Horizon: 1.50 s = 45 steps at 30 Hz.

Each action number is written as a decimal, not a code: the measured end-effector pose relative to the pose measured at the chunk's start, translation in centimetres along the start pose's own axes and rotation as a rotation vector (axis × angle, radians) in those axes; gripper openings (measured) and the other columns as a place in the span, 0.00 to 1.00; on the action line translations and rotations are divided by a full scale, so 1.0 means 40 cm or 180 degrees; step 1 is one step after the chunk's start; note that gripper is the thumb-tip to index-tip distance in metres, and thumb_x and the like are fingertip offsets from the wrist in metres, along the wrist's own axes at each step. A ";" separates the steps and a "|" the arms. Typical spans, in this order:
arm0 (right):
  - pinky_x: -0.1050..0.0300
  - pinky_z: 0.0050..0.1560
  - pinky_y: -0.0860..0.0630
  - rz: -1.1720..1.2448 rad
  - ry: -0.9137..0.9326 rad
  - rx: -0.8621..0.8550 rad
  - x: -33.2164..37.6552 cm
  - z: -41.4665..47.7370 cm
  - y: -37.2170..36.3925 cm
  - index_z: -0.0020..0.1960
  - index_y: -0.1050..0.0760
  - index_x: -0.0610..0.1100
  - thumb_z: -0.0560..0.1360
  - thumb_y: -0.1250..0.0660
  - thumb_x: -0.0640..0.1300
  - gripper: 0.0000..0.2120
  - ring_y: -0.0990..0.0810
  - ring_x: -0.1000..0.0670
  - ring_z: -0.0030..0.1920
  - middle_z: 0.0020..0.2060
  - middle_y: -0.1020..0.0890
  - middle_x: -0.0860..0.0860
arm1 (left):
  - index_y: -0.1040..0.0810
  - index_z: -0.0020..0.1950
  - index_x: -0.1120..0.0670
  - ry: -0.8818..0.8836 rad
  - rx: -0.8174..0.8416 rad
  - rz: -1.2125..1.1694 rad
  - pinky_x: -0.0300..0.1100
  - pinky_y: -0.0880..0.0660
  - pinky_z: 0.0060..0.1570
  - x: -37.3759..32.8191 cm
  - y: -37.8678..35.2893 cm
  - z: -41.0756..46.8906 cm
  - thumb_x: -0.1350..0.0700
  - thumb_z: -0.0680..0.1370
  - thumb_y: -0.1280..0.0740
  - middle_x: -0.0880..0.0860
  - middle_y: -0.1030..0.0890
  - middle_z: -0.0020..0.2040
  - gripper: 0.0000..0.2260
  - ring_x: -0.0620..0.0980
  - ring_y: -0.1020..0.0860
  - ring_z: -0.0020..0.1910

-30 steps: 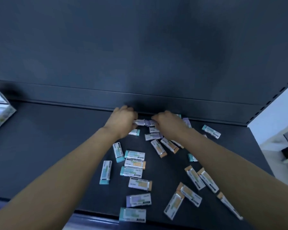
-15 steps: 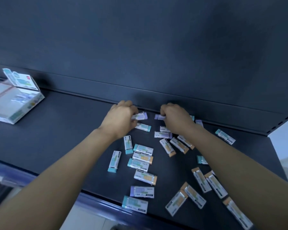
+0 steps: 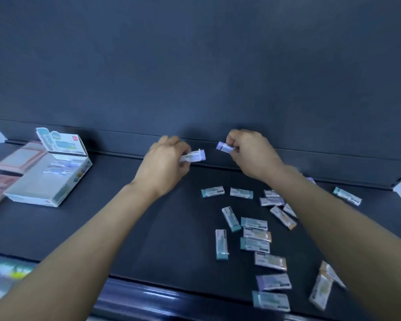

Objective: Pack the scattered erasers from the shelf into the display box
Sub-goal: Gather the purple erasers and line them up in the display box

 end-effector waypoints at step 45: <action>0.49 0.49 0.24 -0.0145 -0.0042 0.0807 0.868 0.268 -0.443 0.53 0.26 0.42 0.74 0.40 0.32 0.11 0.23 0.41 0.50 0.54 0.25 0.44 | 0.22 0.59 0.53 0.0020 0.1115 0.0366 0.46 0.35 0.53 0.949 0.186 -0.171 0.57 0.74 0.35 0.51 0.23 0.56 0.13 0.55 0.32 0.58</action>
Point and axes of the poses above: each hand's wrist, its own z-axis towards the middle knuckle, its own y-axis out of the back of the hand, x = y × z, the point moved 3 cm from there along z, towards the middle knuckle
